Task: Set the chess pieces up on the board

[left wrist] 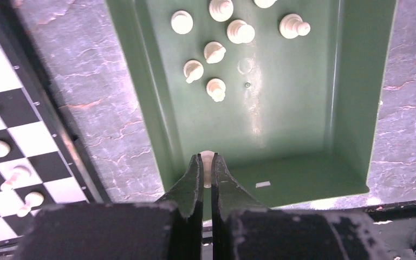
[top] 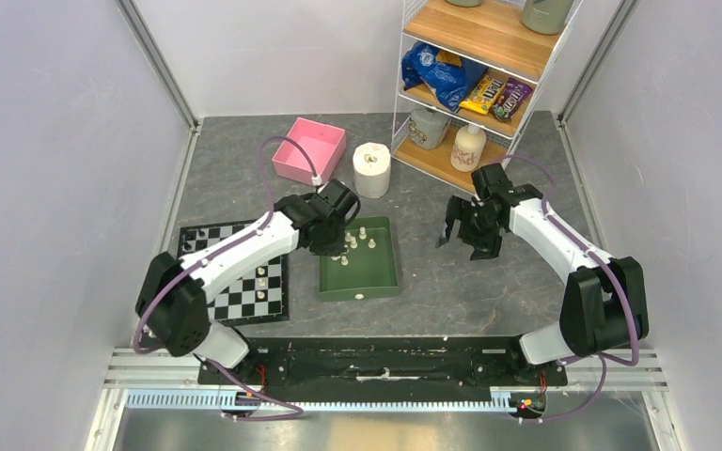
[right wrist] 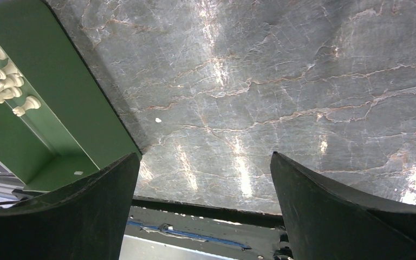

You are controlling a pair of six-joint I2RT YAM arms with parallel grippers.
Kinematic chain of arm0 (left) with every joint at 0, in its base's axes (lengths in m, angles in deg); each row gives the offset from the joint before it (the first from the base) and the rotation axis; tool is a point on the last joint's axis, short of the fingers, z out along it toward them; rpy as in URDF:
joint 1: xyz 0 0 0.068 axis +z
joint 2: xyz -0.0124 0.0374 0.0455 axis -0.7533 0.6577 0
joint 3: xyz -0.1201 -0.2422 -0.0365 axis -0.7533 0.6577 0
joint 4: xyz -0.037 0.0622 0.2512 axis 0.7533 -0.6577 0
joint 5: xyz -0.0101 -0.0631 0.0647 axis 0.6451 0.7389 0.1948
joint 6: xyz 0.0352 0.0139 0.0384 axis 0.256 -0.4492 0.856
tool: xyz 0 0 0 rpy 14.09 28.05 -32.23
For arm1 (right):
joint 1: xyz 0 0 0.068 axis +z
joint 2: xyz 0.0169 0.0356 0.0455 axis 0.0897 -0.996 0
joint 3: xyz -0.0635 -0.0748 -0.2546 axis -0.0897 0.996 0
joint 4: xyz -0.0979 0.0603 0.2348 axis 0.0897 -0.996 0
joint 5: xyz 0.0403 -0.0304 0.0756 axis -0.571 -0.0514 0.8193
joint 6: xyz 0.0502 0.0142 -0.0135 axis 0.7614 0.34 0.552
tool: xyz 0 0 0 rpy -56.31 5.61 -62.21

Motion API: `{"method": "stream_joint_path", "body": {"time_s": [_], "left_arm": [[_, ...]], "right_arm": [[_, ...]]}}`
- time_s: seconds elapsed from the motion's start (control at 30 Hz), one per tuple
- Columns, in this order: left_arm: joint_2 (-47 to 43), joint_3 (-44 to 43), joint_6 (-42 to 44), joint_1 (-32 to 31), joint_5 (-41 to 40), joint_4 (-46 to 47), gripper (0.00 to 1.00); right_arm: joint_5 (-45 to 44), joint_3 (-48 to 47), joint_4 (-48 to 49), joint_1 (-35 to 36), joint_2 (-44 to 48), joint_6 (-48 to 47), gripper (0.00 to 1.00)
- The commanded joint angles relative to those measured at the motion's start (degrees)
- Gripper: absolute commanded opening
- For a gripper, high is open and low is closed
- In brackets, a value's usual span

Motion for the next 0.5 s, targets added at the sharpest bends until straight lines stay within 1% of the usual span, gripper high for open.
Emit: {"method": "stream_joint_path", "body": {"time_s": [0.0,0.13,0.27,0.37,0.47], "left_arm": [[-6.5,-1.6,-4.9,0.6,-4.6,-3.8,0.02],[-13.9,1.9,-10.4,3.6,-7.4,-6.1,0.02],[-21.9,7.7,-16.1,8.9,-9.9,-8.9,0.02],[-26.8,12.6,-20.0,12.9,-9.7,-10.0,0.02],[-30.0,17.2,-23.8,15.3,-9.1,-10.1,0.02]], "right_arm": [[0.3,0.2,0.5,0.0,0.7,-0.8,0.99],[0.5,1.1,0.8,0.1,1.2,-0.7,0.99],[0.7,1.6,1.1,0.0,1.5,-0.7,0.99],[0.9,1.5,1.3,0.0,1.4,-0.7,0.99],[1.1,1.7,1.5,0.0,1.4,-0.7,0.99]]}}
